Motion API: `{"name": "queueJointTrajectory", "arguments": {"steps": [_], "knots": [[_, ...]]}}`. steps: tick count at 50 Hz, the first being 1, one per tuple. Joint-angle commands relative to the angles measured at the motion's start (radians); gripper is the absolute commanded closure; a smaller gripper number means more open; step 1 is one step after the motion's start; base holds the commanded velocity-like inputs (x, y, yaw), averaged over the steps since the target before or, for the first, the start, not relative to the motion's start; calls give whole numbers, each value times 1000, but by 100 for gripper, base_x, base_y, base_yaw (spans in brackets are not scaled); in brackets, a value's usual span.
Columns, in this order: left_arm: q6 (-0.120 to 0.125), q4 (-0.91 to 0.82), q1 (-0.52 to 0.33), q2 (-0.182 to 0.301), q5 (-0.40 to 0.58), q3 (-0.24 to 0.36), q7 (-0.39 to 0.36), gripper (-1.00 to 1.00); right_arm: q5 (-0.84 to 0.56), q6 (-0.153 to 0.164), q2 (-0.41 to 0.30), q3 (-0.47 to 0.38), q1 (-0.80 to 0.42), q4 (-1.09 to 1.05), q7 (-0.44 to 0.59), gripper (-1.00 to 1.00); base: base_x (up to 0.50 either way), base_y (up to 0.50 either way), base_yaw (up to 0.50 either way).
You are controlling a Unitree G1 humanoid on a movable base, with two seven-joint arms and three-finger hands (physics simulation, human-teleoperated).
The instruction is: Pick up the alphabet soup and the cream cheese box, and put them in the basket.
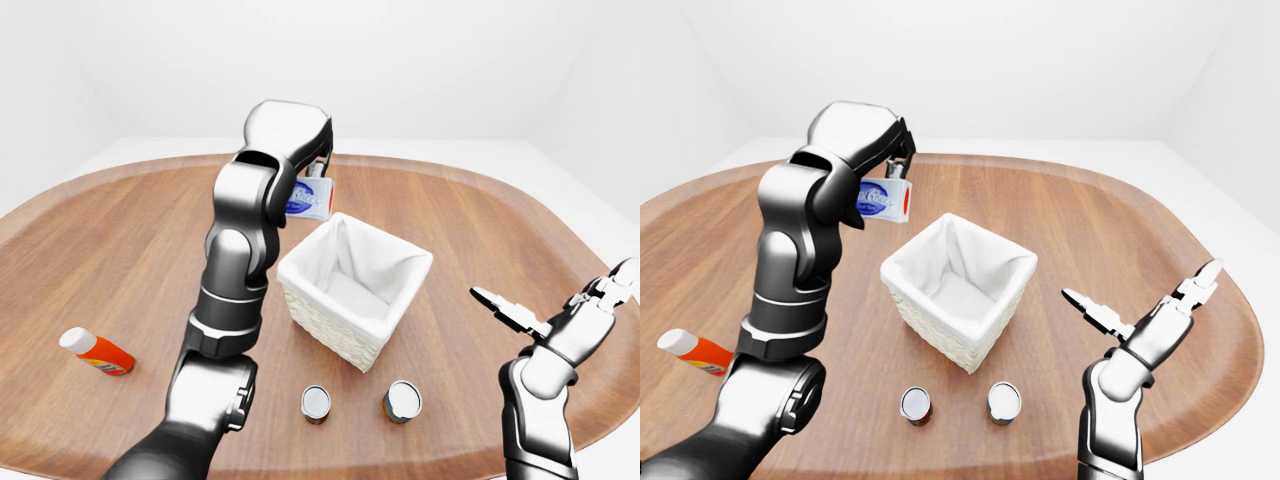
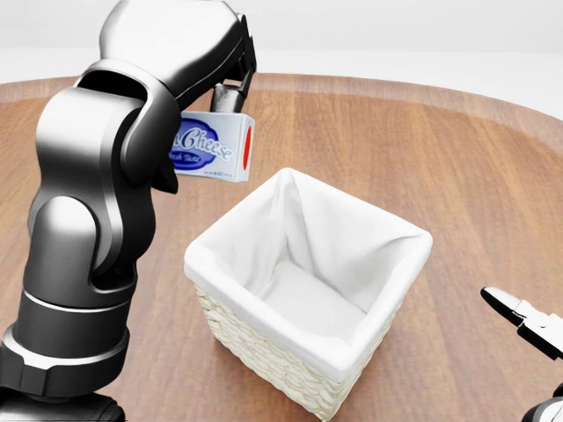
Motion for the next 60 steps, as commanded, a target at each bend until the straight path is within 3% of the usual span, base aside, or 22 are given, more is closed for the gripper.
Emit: {"name": "queueJointTrajectory", "arguments": {"steps": [1,11,16,26,33,42,53,56,60], "knots": [[-40,69,-97,-50,68,-28,0,100,2,4,1,-1,1,-3,0,-100,0,0,0],[-66,154,-120,-139,123,-63,0,100,4,7,2,0,2,-7,0,-100,0,0,0],[-57,204,-136,-185,133,-78,0,100,2,-4,3,1,5,-6,0,-100,0,0,0],[-47,313,-124,-254,147,-104,0,100,1,4,4,-2,7,-19,0,-100,0,0,0],[-48,424,-136,-274,152,-111,0,100,1,-2,3,-3,4,-10,0,-100,0,0,0],[-13,639,-182,-294,111,-113,3,100,4,-4,5,-4,8,-10,0,-100,0,0,0],[8,829,-252,-288,57,-109,80,100,5,-4,7,-4,10,-14,0,-100,0,0,0],[8,867,-268,-290,42,-111,97,100,6,11,8,-4,13,-38,0,-100,0,0,0],[10,892,-275,-294,29,-115,109,100,5,0,8,-4,10,-24,0,-100,0,0,0]]}}
